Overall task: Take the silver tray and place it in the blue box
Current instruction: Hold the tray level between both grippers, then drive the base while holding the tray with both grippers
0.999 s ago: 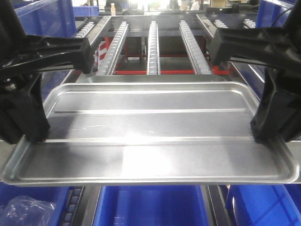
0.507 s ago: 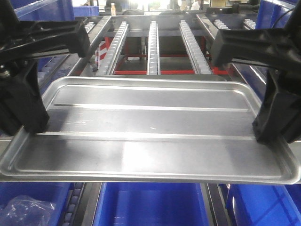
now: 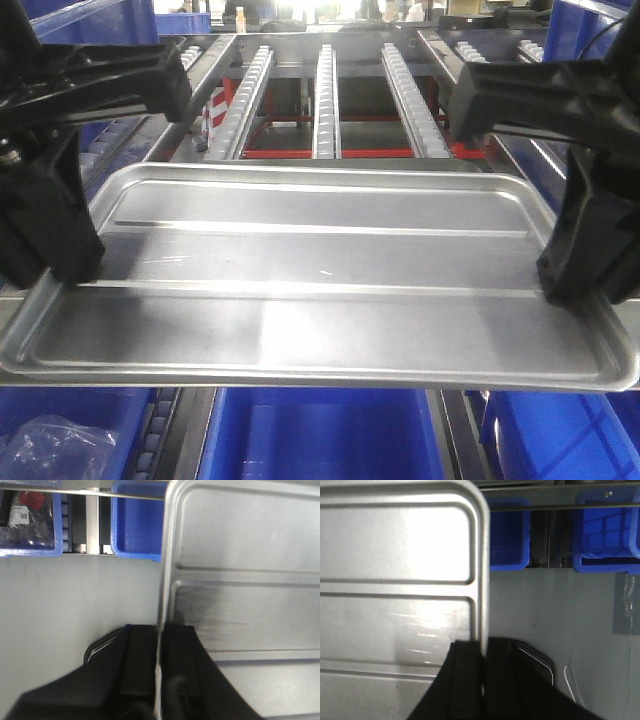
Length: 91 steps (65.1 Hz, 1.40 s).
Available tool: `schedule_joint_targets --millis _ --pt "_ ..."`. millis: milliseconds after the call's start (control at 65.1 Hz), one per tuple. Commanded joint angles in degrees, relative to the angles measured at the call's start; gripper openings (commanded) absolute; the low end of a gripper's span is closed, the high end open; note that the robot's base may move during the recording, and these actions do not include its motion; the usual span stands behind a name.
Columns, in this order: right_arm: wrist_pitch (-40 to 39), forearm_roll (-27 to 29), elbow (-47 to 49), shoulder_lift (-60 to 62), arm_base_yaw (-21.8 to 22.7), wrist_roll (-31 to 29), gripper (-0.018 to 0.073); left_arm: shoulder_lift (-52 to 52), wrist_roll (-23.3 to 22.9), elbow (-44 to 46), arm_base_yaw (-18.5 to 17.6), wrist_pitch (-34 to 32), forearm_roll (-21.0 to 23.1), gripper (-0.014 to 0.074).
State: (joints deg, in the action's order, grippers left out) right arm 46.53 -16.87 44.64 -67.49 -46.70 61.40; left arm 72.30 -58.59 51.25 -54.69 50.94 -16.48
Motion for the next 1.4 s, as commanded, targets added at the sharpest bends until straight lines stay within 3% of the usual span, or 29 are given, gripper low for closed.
schedule_joint_targets --millis 0,1383 --pt "2.8 -3.8 1.1 1.4 0.4 -0.3 0.0057 -1.7 -0.1 1.6 -0.1 2.6 -2.9 -0.0006" --pt "2.8 -3.8 1.1 1.4 0.4 -0.3 0.0057 -1.6 -0.1 1.6 -0.1 2.6 -2.9 -0.0006"
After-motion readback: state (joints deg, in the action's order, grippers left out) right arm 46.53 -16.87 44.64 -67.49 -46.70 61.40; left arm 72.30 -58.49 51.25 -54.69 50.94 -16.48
